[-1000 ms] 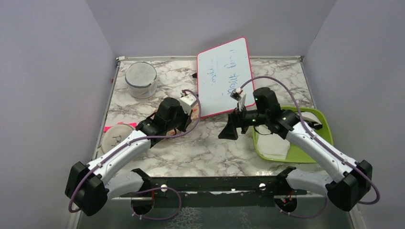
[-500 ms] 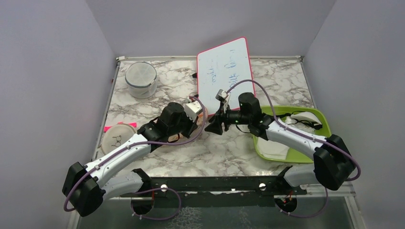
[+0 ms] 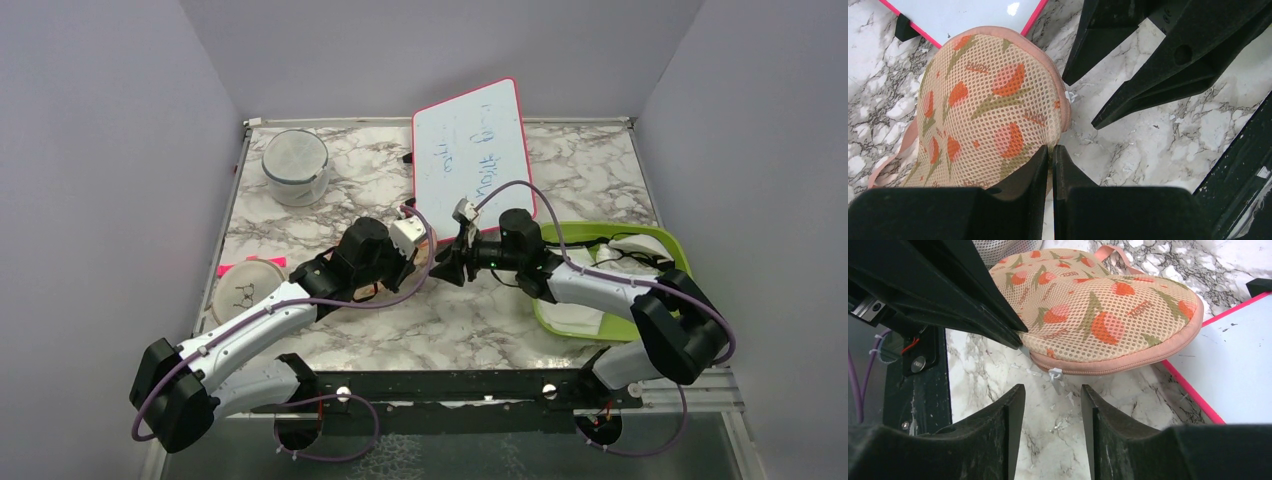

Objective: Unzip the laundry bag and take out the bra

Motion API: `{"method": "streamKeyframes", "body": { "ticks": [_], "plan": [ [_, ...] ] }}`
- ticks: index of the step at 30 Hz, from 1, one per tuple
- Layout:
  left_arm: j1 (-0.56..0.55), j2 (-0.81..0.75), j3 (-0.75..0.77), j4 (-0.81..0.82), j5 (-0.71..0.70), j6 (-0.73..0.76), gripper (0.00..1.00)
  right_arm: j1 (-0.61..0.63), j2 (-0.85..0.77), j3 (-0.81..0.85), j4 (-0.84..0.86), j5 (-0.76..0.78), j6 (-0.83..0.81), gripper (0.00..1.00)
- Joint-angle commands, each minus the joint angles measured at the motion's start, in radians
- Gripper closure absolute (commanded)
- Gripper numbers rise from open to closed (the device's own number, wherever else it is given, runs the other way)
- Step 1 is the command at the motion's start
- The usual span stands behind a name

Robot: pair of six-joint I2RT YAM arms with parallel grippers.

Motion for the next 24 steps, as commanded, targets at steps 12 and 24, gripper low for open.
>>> {"method": "streamKeyframes", "body": {
  "ticks": [12, 24],
  "plan": [
    [-0.024, -0.016, -0.01, 0.033, -0.027, 0.013, 1.0, 0.007, 0.088, 0.008, 0.152, 0.028, 0.031, 0.7],
    [-0.036, -0.01, -0.01, 0.032, -0.041, 0.015, 1.0, 0.007, 0.043, 0.0, 0.138, 0.058, 0.068, 0.94]
  ]
}}
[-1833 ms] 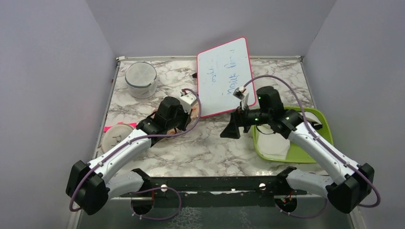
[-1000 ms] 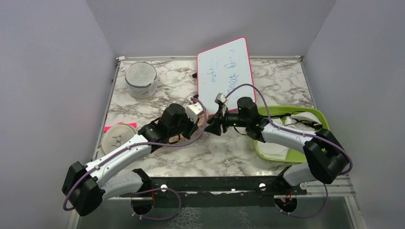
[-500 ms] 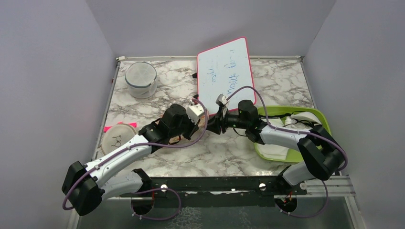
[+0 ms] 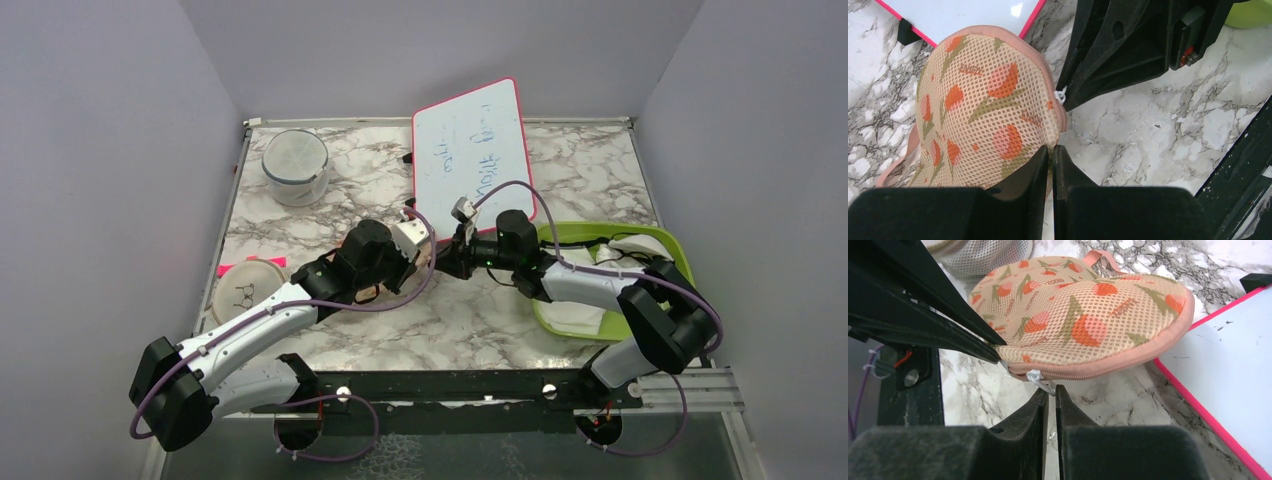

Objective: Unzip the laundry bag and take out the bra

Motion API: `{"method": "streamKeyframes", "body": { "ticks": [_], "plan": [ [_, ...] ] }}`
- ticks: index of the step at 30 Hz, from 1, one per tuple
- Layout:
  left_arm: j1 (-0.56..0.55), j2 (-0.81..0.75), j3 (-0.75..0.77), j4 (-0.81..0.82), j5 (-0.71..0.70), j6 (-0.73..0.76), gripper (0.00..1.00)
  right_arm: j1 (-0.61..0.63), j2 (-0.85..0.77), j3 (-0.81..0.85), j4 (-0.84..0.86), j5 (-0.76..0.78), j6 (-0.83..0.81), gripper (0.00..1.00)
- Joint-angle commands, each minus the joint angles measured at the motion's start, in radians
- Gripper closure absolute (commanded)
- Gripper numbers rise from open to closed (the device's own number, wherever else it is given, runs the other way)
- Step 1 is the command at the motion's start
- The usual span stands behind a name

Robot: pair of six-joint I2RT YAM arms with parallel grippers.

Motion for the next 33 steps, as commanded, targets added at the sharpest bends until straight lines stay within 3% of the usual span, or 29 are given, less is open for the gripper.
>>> {"method": "streamKeyframes", "body": {
  "ticks": [1, 12, 17, 23, 27, 30, 33],
  "plan": [
    [-0.01, -0.009, -0.01, 0.031, -0.013, 0.011, 1.0, 0.006, -0.032, 0.012, 0.015, 0.026, 0.012, 0.97],
    [-0.024, -0.002, 0.0, 0.013, -0.009, 0.014, 1.0, 0.007, -0.083, -0.023, -0.039, -0.027, 0.002, 0.98],
    [-0.031, -0.005, -0.001, 0.013, -0.012, 0.013, 1.0, 0.007, -0.056, -0.025, 0.014, -0.036, 0.0, 0.81],
    [-0.045, -0.011, -0.006, 0.014, -0.032, 0.011, 1.0, 0.007, -0.014, 0.011, 0.036, -0.065, 0.013, 0.78],
    [-0.051, -0.012, -0.004, 0.012, -0.036, 0.012, 1.0, 0.007, -0.002, 0.015, 0.037, -0.062, 0.024, 0.85],
    [-0.053, -0.011, -0.004, 0.011, -0.04, 0.012, 1.0, 0.007, -0.012, -0.004, 0.056, -0.033, 0.042, 0.97],
    [-0.057, -0.011, 0.0, 0.004, -0.057, 0.013, 1.0, 0.007, -0.025, 0.011, -0.013, 0.036, 0.083, 0.99]
  ]
}}
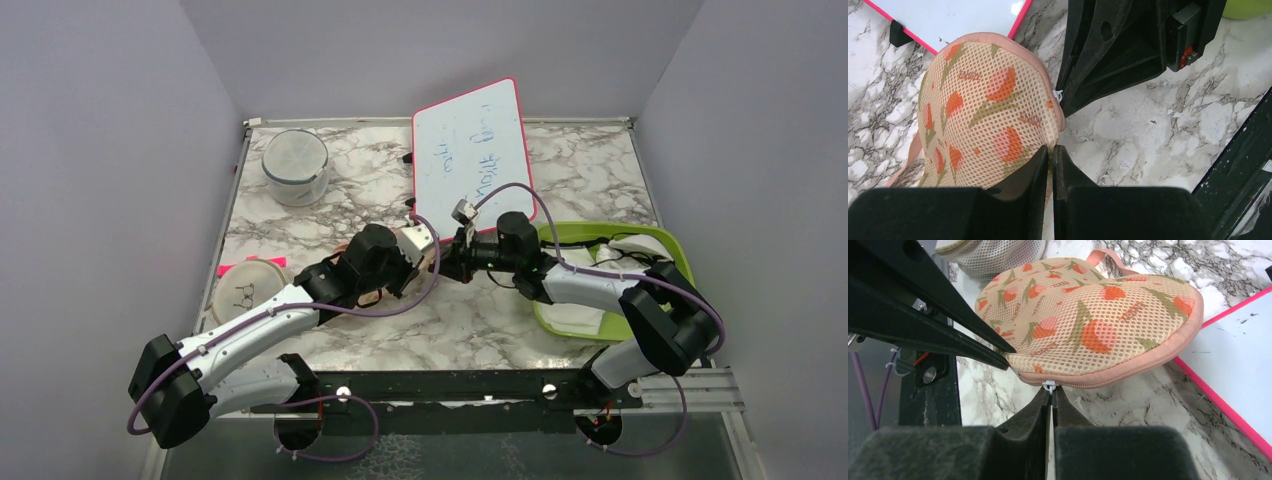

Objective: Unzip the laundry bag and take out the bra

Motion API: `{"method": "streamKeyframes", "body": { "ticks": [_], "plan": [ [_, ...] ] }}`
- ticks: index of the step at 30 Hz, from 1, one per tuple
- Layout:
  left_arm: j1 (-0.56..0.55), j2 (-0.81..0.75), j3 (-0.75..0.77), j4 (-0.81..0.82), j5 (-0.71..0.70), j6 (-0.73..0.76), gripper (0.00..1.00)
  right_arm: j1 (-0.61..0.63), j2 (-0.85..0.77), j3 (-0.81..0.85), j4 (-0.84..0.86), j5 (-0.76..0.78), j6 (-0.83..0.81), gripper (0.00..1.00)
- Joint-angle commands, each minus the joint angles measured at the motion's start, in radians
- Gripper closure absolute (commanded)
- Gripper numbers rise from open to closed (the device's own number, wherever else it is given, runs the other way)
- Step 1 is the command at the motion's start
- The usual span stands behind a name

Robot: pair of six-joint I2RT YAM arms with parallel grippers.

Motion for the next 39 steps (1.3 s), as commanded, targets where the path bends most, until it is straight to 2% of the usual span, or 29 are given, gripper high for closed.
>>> {"method": "streamKeyframes", "body": {
  "ticks": [1, 3, 8, 15, 20, 25, 30, 36, 39],
  "plan": [
    [-0.015, -0.011, 0.002, 0.008, -0.031, 0.01, 1.0, 0.007, -0.011, 0.039, -0.066, 0.087, 0.056, 0.99],
    [-0.02, -0.005, 0.006, 0.001, -0.048, 0.01, 0.95, 0.007, -0.006, 0.078, -0.169, 0.084, 0.078, 0.99],
    [-0.081, 0.046, 0.02, -0.01, -0.085, -0.002, 0.72, 0.007, 0.045, 0.087, -0.28, -0.043, 0.11, 0.99],
    [-0.185, 0.043, 0.031, -0.031, -0.251, -0.074, 0.55, 0.007, -0.005, -0.025, -0.192, -0.106, 0.175, 0.99],
    [-0.201, 0.029, 0.008, -0.027, -0.249, -0.174, 0.46, 0.007, -0.072, -0.065, -0.209, -0.113, 0.173, 0.99],
    [-0.204, -0.04, -0.067, 0.006, -0.205, -0.33, 0.41, 0.007, -0.168, -0.107, -0.241, -0.066, 0.169, 0.99],
    [-0.204, -0.075, -0.099, 0.01, -0.241, -0.451, 0.44, 0.007, -0.213, -0.122, -0.295, 0.006, 0.158, 0.99],
    [-0.212, 0.01, -0.045, 0.012, -0.167, -0.425, 0.46, 0.007, -0.236, -0.126, -0.292, -0.027, 0.148, 0.99],
    [-0.23, 0.072, -0.008, 0.008, -0.175, -0.389, 0.53, 0.007, -0.238, -0.114, -0.313, -0.04, 0.145, 0.99]
  ]
}}
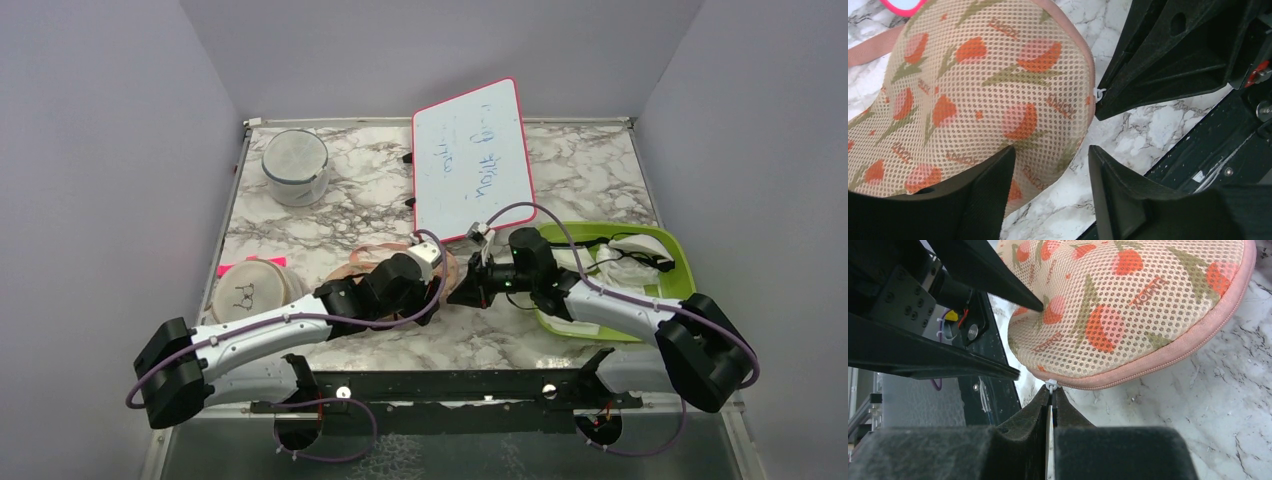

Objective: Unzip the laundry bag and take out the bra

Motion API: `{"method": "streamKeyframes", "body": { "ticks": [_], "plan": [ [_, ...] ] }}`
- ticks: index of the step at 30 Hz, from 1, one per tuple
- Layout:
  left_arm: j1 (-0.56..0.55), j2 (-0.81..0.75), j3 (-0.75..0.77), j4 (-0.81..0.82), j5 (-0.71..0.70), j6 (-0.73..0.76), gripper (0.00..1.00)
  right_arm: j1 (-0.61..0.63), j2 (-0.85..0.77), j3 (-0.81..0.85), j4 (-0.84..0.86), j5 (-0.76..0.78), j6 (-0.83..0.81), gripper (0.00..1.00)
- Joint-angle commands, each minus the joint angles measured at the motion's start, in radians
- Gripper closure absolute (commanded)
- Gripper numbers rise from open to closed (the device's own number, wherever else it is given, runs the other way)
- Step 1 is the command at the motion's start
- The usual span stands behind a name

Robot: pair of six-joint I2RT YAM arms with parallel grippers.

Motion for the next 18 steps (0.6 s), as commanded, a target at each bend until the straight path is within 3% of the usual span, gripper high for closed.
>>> {"method": "streamKeyframes", "body": {
  "ticks": [1, 4, 9, 14, 18],
  "plan": [
    [-0.031, 0.082, 0.073, 0.008, 0.006, 0.028, 0.56, 0.007, -0.025, 0.009, -0.017, -0.014, -0.01, 0.99],
    [-0.04, 0.127, 0.104, -0.005, -0.031, 0.05, 0.57, 0.007, -0.034, 0.006, -0.005, -0.034, -0.002, 0.99],
    [-0.048, 0.177, 0.143, -0.032, -0.073, 0.083, 0.69, 0.006, -0.053, 0.003, -0.017, -0.03, -0.009, 0.99],
    [-0.05, 0.173, 0.152, -0.054, -0.092, 0.096, 0.94, 0.007, -0.063, 0.016, -0.084, 0.072, 0.002, 0.99],
    [-0.051, 0.137, 0.147, -0.072, -0.093, 0.102, 1.0, 0.005, -0.084, 0.019, -0.128, 0.17, 0.008, 0.99]
  ]
}}
